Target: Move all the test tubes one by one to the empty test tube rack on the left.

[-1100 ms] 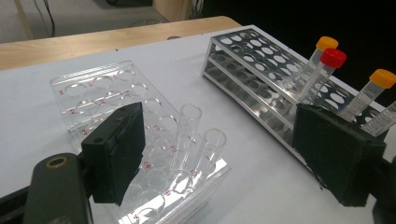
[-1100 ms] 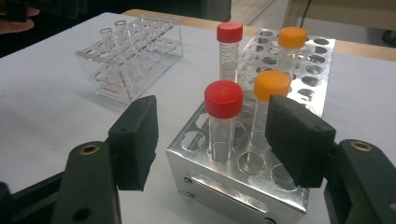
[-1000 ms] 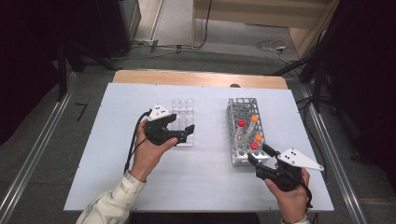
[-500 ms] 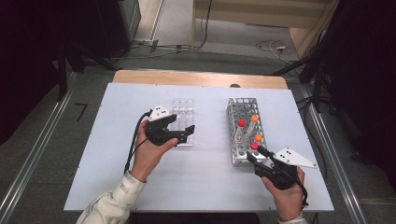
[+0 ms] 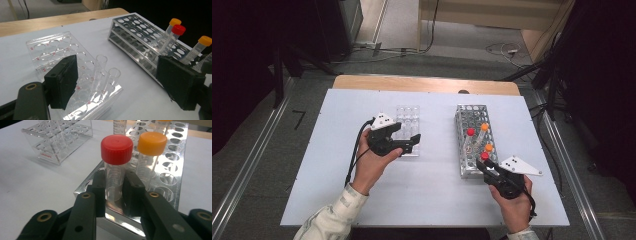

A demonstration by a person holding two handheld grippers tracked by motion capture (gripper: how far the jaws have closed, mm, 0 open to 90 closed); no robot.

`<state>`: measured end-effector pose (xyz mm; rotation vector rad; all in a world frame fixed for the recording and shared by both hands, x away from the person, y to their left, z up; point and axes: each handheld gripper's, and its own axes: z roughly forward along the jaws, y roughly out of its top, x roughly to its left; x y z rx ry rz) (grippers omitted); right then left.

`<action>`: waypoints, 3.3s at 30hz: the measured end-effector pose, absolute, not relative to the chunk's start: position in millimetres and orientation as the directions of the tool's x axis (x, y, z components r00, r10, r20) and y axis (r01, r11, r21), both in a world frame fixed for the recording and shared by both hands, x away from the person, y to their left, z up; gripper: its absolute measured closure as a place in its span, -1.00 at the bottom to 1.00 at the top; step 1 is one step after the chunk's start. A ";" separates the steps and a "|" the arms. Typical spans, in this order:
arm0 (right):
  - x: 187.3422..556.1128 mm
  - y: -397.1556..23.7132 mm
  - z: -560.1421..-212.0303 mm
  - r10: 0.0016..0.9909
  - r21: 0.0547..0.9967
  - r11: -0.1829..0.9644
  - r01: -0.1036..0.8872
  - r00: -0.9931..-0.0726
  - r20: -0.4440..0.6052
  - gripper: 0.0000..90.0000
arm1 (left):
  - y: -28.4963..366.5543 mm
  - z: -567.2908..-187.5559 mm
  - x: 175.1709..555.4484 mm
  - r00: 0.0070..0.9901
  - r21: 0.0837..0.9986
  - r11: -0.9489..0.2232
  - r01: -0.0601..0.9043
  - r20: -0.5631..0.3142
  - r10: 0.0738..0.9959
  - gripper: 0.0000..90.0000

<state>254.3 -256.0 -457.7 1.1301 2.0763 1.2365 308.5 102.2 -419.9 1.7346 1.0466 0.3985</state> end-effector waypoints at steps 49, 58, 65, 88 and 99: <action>270.6 -159.4 -430.6 0.703 0.880 0.343 0.329 -0.711 -0.009 0.60 | 83.7 -408.3 290.9 0.684 0.906 -0.124 0.405 -0.211 0.698 -0.42; 277.8 -134.6 -434.9 0.680 0.867 0.373 0.331 -0.733 -0.013 0.60 | 69.0 -408.3 282.7 0.742 0.907 -0.183 0.380 -0.181 0.645 -0.09; 273.1 -124.7 -433.4 0.659 0.870 0.379 0.314 -0.752 -0.016 0.60 | 65.7 -410.6 280.8 0.752 0.904 -0.216 0.368 -0.154 0.641 0.38; 254.4 -158.7 -423.9 0.666 0.893 0.313 0.322 -0.745 0.036 -0.03 | 121.6 -374.5 289.1 0.651 0.933 -0.102 0.345 -0.160 0.742 0.58; 251.6 -175.5 -422.4 0.689 0.897 0.297 0.328 -0.724 0.036 -0.04 | 136.3 -376.3 314.8 0.562 0.934 -0.086 0.346 -0.133 0.816 0.58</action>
